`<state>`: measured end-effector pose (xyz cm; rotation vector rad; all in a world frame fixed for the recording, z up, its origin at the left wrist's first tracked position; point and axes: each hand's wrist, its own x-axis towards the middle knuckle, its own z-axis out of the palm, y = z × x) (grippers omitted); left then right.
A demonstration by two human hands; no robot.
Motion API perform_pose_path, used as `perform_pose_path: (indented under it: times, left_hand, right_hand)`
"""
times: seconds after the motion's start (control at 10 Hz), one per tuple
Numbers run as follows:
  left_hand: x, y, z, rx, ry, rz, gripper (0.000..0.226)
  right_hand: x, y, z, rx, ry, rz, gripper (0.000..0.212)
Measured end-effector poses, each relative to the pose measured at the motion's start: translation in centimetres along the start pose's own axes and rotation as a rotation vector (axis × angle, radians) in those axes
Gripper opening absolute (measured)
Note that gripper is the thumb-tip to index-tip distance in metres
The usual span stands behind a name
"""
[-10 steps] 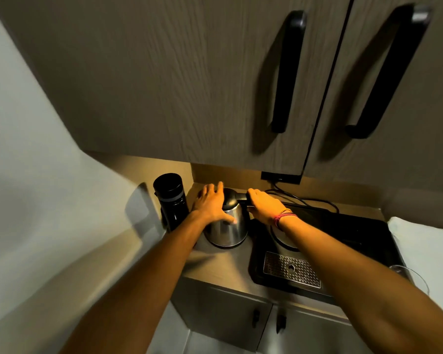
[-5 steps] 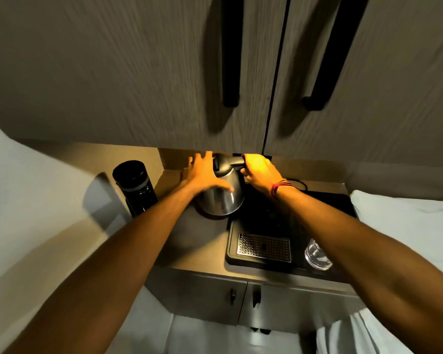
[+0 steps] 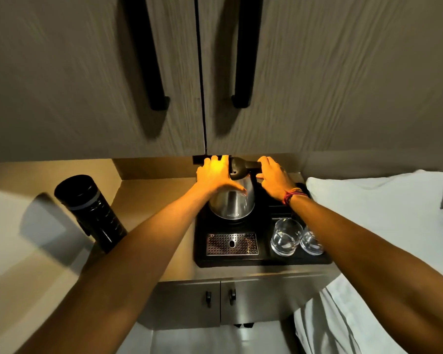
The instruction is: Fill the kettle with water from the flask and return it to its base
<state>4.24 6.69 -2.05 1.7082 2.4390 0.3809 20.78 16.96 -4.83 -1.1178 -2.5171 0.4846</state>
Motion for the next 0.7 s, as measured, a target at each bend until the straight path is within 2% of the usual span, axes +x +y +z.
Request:
perform_pose_path:
  times: [0.1,0.2,0.3,0.4,0.5,0.6,0.7]
  left_hand:
    - [0.1,0.1,0.4,0.003,-0.007,0.003,0.116]
    - [-0.3,-0.4,0.6,-0.006,0.007,0.023,0.117]
    - [-0.6,-0.4,0.8,0.009,0.042,0.030,0.121]
    - [-0.7,-0.1,0.9,0.051,0.038,0.022,0.123]
    - [-0.8,0.3,0.7,0.075,0.014,-0.008,0.131]
    - [-1.0,0.5,0.5,0.105,0.008,-0.020,0.139]
    - [-2.4,0.5,0.5,0.185,0.075,0.008,0.138]
  right_hand:
    - [-0.2,0.8,0.6,0.130,-0.049,0.032,0.052]
    - [-0.4,0.8,1.2,0.159,-0.010,0.104,0.066]
    - [-1.3,1.0,2.2,0.057,0.064,0.114,0.079]
    - [-1.8,0.9,2.4,-0.004,0.107,0.075,0.084]
    - [-1.5,0.1,2.0,-0.115,0.092,0.003,0.078]
    - [-1.6,-0.2,1.7,-0.194,0.063,-0.011,0.084]
    - [-3.3,-0.4,1.2,-0.286,0.069,-0.057,0.090]
